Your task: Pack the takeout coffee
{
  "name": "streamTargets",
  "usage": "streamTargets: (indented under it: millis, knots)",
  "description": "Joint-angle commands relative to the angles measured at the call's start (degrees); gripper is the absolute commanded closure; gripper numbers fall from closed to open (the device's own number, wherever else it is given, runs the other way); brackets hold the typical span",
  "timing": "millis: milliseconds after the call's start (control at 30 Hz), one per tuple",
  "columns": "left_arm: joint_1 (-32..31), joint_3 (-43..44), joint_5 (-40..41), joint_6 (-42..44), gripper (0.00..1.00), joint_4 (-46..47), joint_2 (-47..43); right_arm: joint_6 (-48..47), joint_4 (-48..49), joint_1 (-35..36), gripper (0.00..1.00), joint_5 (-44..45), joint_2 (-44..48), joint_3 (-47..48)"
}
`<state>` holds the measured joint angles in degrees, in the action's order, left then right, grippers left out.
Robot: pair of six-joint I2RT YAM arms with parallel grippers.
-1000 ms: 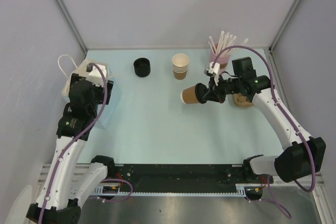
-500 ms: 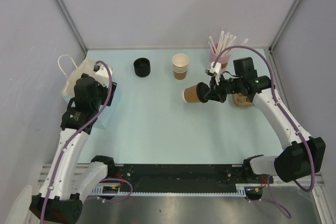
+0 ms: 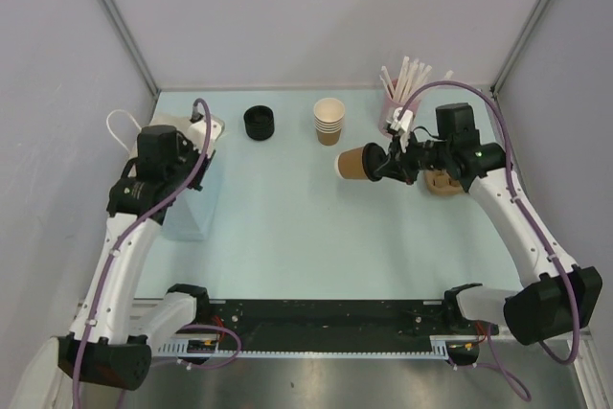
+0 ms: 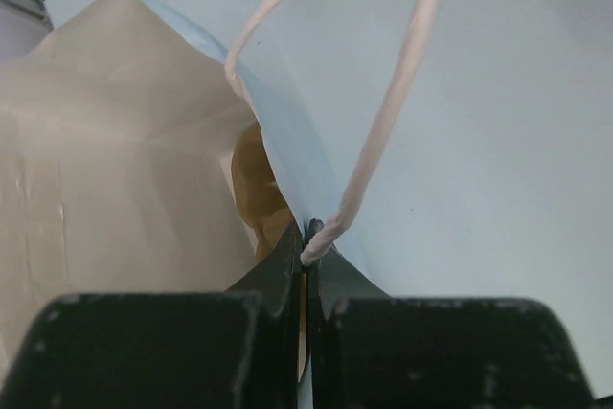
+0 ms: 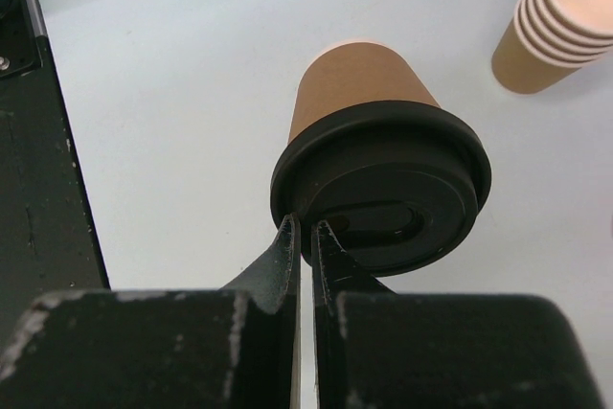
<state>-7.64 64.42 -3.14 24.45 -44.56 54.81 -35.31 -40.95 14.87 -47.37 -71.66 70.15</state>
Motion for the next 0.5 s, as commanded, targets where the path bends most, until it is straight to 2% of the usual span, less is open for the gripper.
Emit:
streamTargets:
  millis: [0,100,167,300,367,467]
  knots:
    - [-1.14,8.34,-9.06,1.65,1.00,-5.27,1.09,3.67,5.00,-0.20,1.00,0.00,4.06,0.51]
    - [-4.91,12.56,-10.66,1.66,1.00,-7.38,1.62,4.55,3.34,-0.20,1.00,0.18,4.77,3.93]
    - [-8.08,15.11,-11.19,2.01,1.00,-8.61,2.23,4.11,-0.77,-0.20,1.00,0.18,4.07,9.54]
    - [-22.20,16.96,-6.19,1.04,1.00,-9.32,4.43,2.88,-10.10,-0.11,1.00,0.70,1.44,21.50]
    - [-25.92,17.58,-4.87,0.43,1.00,-8.45,5.66,3.05,-13.78,-0.11,1.00,1.05,1.08,27.90]
    - [-31.55,20.73,-4.68,-0.45,1.00,-8.09,9.69,3.67,-16.09,-0.11,1.00,1.67,1.61,32.58]
